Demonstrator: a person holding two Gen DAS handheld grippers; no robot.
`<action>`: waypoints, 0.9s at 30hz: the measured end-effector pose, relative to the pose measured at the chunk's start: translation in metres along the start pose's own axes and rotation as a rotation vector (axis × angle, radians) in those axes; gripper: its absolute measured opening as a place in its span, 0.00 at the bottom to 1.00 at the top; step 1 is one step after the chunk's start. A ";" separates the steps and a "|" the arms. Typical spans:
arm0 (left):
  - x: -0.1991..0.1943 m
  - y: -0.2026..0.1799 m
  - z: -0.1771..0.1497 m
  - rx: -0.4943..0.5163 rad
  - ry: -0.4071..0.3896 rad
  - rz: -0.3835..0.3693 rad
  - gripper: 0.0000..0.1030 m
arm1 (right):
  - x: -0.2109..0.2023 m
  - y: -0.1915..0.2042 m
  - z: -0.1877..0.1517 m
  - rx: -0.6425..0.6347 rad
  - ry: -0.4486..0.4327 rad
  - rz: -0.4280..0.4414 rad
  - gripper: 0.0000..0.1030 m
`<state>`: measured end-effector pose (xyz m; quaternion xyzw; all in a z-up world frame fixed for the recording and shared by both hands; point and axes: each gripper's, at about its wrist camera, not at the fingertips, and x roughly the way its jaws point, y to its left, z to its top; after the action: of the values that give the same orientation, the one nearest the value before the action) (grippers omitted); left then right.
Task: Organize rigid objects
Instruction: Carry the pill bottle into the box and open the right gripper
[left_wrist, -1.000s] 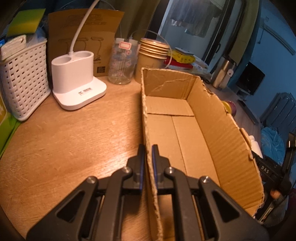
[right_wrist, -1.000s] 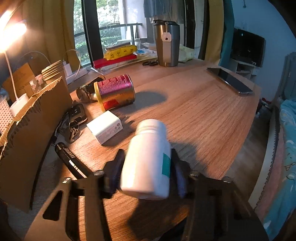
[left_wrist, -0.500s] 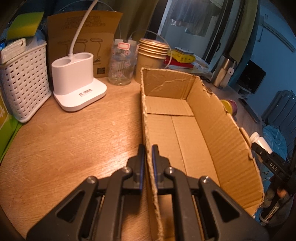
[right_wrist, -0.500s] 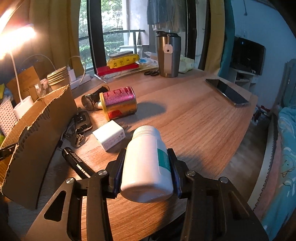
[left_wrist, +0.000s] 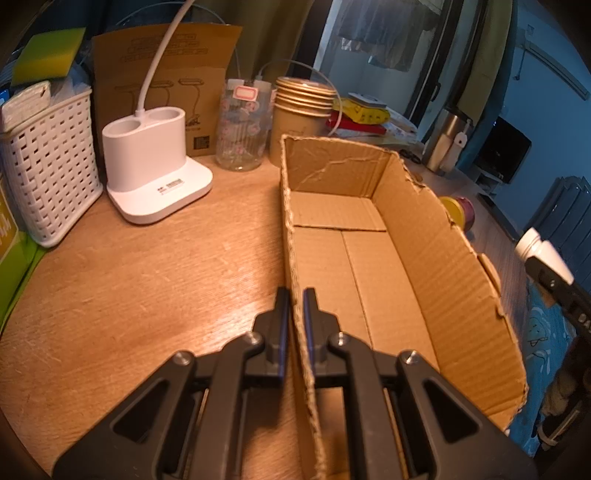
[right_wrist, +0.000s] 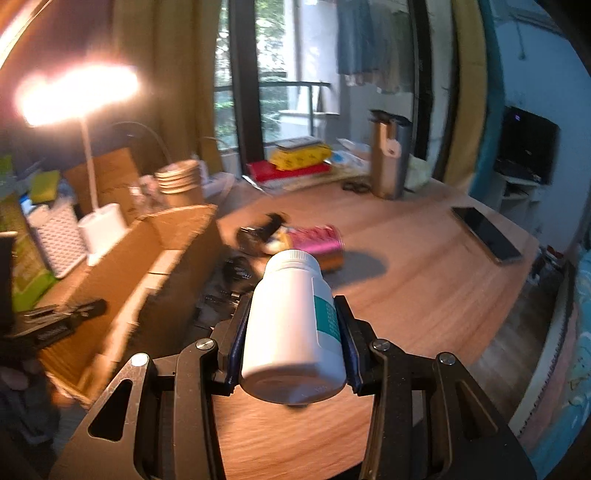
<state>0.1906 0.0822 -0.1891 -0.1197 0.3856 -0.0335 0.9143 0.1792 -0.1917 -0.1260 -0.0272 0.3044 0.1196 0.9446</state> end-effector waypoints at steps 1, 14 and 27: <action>0.000 0.000 0.000 0.000 0.000 0.000 0.07 | -0.002 0.004 0.002 -0.008 -0.006 0.012 0.44; 0.000 0.000 0.000 0.001 0.000 0.000 0.07 | -0.020 0.063 0.014 -0.107 -0.046 0.146 0.44; 0.000 0.000 0.000 0.001 0.000 0.001 0.07 | -0.009 0.109 0.003 -0.181 0.000 0.257 0.44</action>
<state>0.1902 0.0819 -0.1890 -0.1191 0.3855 -0.0334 0.9144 0.1478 -0.0869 -0.1160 -0.0729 0.2936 0.2662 0.9152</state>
